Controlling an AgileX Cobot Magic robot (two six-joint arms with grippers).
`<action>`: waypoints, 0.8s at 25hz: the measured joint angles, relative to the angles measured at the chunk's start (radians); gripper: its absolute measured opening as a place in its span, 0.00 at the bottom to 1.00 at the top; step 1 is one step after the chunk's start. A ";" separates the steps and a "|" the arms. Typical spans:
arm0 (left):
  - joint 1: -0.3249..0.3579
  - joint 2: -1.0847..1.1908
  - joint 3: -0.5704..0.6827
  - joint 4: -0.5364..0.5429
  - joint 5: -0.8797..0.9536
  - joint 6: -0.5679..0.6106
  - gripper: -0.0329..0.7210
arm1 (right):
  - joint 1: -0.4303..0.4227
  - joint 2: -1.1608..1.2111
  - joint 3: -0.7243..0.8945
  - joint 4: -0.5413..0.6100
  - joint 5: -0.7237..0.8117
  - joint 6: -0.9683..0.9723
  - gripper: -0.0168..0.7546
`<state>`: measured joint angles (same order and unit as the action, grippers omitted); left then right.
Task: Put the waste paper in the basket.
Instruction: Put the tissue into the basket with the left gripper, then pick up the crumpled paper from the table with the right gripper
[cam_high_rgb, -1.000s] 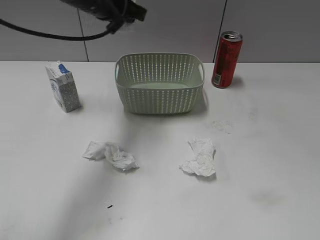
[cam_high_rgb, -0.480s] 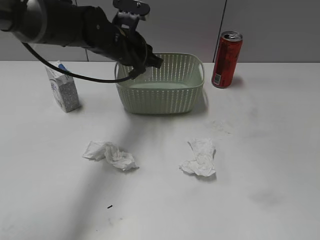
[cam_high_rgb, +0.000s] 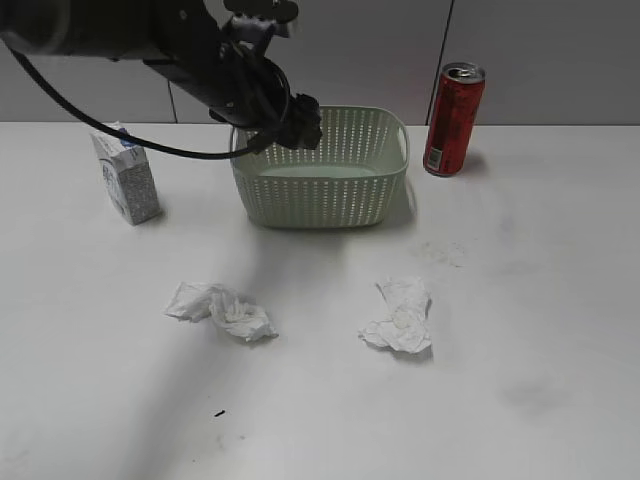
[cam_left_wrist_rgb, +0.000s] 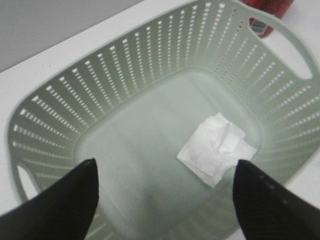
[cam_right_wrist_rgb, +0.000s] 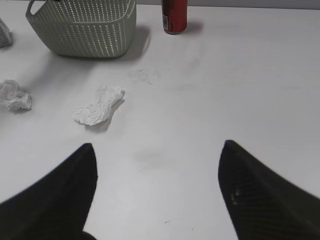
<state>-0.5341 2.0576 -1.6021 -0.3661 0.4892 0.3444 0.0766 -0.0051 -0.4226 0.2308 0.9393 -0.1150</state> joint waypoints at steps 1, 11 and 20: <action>0.007 -0.018 -0.006 0.000 0.025 0.000 0.86 | 0.000 0.000 0.000 -0.001 0.000 0.000 0.76; 0.210 -0.185 -0.022 0.015 0.364 -0.066 0.83 | 0.000 0.000 0.000 -0.001 0.000 0.000 0.76; 0.326 -0.236 0.037 0.178 0.715 -0.079 0.81 | 0.000 0.005 -0.006 -0.001 -0.050 0.031 0.76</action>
<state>-0.2078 1.8217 -1.5646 -0.1884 1.2046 0.2651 0.0766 -0.0003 -0.4282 0.2301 0.8891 -0.0835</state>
